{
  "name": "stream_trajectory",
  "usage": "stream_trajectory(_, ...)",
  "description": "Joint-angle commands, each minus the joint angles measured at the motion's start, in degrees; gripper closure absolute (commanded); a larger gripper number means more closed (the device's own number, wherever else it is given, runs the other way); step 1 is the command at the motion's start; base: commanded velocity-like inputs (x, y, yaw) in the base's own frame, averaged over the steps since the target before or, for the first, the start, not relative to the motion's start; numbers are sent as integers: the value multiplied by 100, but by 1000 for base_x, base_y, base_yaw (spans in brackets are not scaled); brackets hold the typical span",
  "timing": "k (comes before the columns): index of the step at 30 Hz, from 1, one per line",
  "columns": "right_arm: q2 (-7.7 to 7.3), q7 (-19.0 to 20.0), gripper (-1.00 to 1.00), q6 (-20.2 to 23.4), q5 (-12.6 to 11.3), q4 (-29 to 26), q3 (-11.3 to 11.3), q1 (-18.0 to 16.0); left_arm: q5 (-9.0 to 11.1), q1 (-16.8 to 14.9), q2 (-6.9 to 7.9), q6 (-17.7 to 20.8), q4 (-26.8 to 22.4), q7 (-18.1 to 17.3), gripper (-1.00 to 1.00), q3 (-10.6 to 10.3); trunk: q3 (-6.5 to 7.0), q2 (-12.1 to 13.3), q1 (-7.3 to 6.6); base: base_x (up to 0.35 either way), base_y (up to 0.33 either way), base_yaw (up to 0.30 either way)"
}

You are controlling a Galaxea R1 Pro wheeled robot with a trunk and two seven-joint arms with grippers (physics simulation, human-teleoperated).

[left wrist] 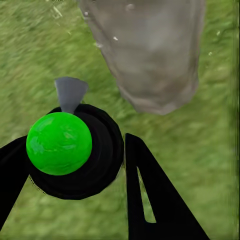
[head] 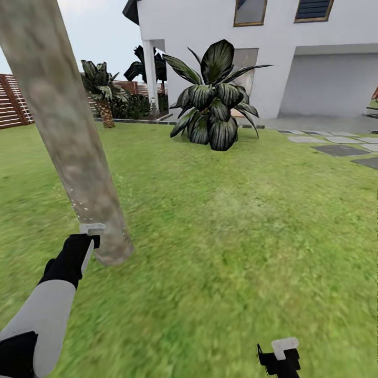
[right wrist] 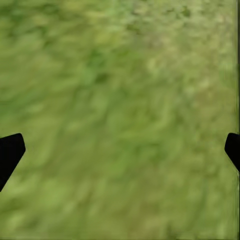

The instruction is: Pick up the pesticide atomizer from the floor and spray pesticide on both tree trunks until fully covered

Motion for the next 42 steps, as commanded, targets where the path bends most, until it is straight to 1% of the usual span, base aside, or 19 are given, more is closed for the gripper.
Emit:
stream_trajectory(1,0,0,-100,0,0,0,0,0,-5,0,-2,-1,0,1,100,-1,0,0,0,153,-254,0)
stream_trajectory(11,9,0,-100,0,0,0,3,0,-5,-1,0,-9,0,25,100,27,0,0,0,235,-188,2)
stream_trajectory(15,9,0,-100,0,0,0,8,0,-5,18,2,-6,0,33,100,33,0,0,0,88,-250,192)
stream_trajectory(18,9,0,-100,0,0,0,8,0,2,282,27,-15,-17,59,100,45,0,0,0,6,-270,272)
stream_trajectory(19,9,0,-100,0,0,0,9,0,9,413,76,-18,-24,173,100,49,0,0,0,1,-272,277)
stream_trajectory(20,9,0,-100,0,0,0,9,0,23,466,123,-15,-21,242,100,52,0,0,0,34,-272,277)
stream_trajectory(21,9,0,-100,0,0,0,9,0,31,491,139,-13,-20,266,100,84,0,0,0,90,-266,277)
stream_trajectory(22,9,0,-100,0,0,0,9,0,34,507,139,-14,-19,273,100,156,0,0,0,153,-239,277)
stream_trajectory(24,9,0,-100,0,0,0,9,0,49,521,114,-18,-5,280,100,273,0,0,0,207,-204,278)
stream_trajectory(28,9,0,-100,0,0,0,9,0,70,524,65,-18,-22,289,100,341,0,0,0,259,-161,254)
stream_trajectory(30,9,0,-100,0,0,0,9,0,75,524,-46,-19,-26,292,100,345,0,0,0,293,-118,60)
stream_trajectory(31,9,0,-100,0,0,0,9,0,74,524,-72,-25,-15,291,100,334,0,0,0,298,-112,21)
stream_trajectory(33,9,0,-100,0,0,0,9,0,71,535,-68,-58,17,283,100,325,0,0,0,300,-115,8)
stream_trajectory(35,14,0,-100,0,0,0,9,0,66,650,-75,-92,201,295,100,327,0,0,0,299,-124,1)
stream_trajectory(38,12,0,-100,0,0,2,9,0,48,695,-83,-109,247,292,100,322,0,0,0,279,-150,0)
stream_trajectory(39,11,0,-100,0,0,6,9,0,49,708,-57,-106,256,291,100,330,0,0,0,244,-179,4)
stream_trajectory(40,10,-3,-100,0,-2,8,5,0,54,750,-38,-107,260,296,100,415,0,0,0,236,-186,75)
stream_trajectory(42,9,-4,-100,0,-7,8,2,0,59,775,-29,-124,257,295,100,659,0,0,0,232,-190,178)
